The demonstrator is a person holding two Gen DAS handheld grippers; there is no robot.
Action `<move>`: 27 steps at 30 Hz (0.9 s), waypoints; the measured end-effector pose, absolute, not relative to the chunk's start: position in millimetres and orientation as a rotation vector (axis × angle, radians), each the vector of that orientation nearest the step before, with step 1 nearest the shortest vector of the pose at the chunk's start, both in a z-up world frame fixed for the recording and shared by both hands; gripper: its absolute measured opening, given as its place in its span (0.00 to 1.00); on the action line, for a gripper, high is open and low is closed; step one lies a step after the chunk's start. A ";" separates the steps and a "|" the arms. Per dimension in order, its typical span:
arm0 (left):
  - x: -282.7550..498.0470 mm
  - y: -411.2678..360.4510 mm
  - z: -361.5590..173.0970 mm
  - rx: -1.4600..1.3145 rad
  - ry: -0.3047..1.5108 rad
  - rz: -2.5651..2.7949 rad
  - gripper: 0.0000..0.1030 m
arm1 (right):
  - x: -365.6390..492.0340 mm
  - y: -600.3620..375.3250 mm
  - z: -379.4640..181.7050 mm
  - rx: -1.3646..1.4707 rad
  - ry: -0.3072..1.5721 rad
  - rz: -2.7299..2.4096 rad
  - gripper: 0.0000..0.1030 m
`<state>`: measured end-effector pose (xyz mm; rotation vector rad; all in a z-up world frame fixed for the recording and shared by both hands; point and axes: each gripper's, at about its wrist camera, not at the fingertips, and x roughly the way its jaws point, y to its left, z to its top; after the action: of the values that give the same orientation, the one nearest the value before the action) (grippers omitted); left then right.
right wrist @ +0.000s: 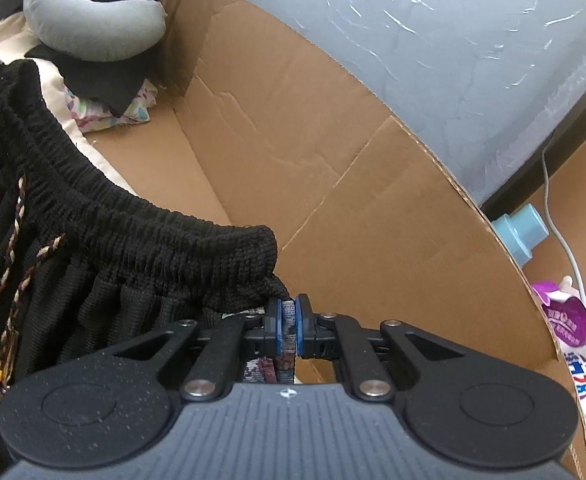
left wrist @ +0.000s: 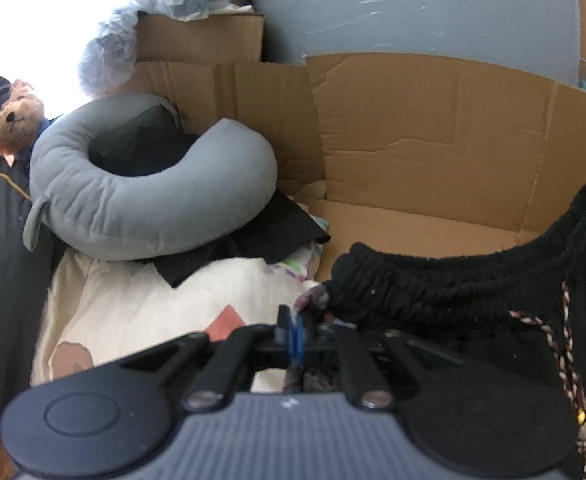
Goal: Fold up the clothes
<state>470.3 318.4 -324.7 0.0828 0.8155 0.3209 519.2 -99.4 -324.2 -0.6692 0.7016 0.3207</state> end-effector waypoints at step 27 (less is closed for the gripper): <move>452.3 272.0 -370.4 -0.068 0.944 0.294 0.45 | 512.6 -152.0 -352.4 -0.433 0.885 0.448 0.46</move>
<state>452.3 272.0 -370.4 -0.0684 0.9441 0.2940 512.6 -152.0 -352.4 -0.4330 0.8852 0.4477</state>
